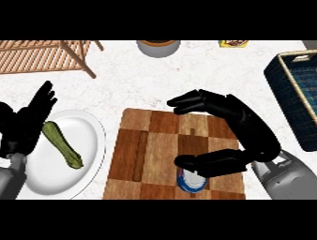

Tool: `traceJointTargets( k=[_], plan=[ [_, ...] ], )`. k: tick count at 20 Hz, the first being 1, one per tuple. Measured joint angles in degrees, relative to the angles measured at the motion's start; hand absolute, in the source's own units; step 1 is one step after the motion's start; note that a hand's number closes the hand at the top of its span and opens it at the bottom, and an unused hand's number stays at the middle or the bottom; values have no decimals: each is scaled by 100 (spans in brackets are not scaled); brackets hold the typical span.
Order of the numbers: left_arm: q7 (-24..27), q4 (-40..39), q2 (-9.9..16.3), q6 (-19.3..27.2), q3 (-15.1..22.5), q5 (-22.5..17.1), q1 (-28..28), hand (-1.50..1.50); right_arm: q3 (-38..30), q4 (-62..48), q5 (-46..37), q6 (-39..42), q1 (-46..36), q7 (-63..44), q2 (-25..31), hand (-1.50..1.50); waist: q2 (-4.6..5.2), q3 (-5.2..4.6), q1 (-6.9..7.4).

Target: Pick the can from the cutting board and place it in the basket

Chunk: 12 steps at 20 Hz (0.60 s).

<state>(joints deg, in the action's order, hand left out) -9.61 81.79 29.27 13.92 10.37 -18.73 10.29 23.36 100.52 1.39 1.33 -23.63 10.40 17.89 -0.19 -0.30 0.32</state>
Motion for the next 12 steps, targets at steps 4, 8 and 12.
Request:
traceJointTargets(
  k=[4,8,12],
  plan=[
    [23,-189,-8,-167,-108,-95,65,0,907,365,-1206,-899,-113,-1095,-740,-150,-23,5,-54],
    [138,-303,-64,-231,-150,-97,2,0,1249,666,-1824,-865,-660,-2915,-1056,-150,-49,2,-90],
    [133,-362,-28,-261,-223,-114,11,0,1196,734,-2213,-208,-1351,-4470,-762,-150,-84,-7,-149]
  ],
)
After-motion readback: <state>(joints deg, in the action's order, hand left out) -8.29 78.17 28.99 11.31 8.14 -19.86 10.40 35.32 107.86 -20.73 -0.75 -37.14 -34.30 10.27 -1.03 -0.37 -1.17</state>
